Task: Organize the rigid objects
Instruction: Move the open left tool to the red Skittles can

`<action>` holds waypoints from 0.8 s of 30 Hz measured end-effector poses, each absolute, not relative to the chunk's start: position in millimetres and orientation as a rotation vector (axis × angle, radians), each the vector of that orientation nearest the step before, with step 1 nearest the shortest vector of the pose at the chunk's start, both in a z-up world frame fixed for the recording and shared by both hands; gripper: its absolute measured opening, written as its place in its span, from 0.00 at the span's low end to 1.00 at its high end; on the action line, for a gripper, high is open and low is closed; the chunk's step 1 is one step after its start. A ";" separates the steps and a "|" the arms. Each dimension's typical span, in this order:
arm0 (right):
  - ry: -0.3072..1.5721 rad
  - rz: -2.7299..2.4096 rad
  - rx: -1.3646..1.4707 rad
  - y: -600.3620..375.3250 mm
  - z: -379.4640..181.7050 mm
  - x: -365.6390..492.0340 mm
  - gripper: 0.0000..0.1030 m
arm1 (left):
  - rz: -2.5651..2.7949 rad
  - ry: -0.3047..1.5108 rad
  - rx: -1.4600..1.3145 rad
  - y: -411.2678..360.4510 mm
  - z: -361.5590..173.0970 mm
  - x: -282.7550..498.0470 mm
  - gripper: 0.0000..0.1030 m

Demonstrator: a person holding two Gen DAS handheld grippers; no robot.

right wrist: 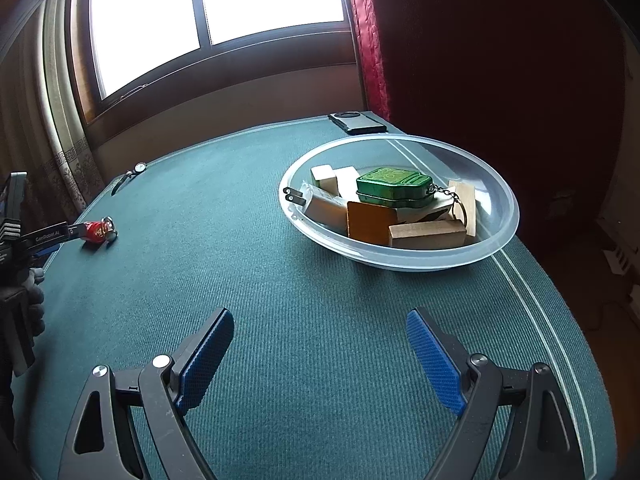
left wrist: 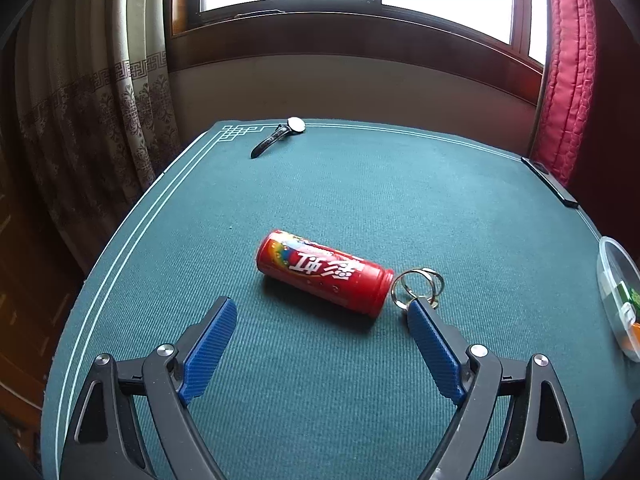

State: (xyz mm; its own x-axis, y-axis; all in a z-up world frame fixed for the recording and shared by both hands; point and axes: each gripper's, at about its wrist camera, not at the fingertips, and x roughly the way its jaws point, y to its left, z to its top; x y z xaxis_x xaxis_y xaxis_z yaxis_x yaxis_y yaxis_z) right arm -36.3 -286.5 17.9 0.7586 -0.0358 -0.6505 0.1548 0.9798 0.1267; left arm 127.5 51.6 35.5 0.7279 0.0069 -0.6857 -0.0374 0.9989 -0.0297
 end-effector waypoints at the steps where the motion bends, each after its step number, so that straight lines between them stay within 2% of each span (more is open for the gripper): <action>1: 0.706 -0.101 0.176 -284.7 17.5 -35.6 0.88 | 0.027 0.759 -0.036 53.4 34.2 129.9 0.88; 12: 0.743 -0.078 0.156 -264.6 14.0 -24.8 0.88 | -0.074 0.717 0.067 56.8 31.3 152.4 1.00; 16: 0.756 -0.070 0.145 -257.4 12.9 -19.9 0.88 | -0.131 0.728 0.126 52.0 26.1 159.8 1.00; 24: 0.775 -0.050 0.108 -241.1 13.0 -10.1 0.88 | -0.160 0.805 0.067 60.4 17.0 175.5 1.00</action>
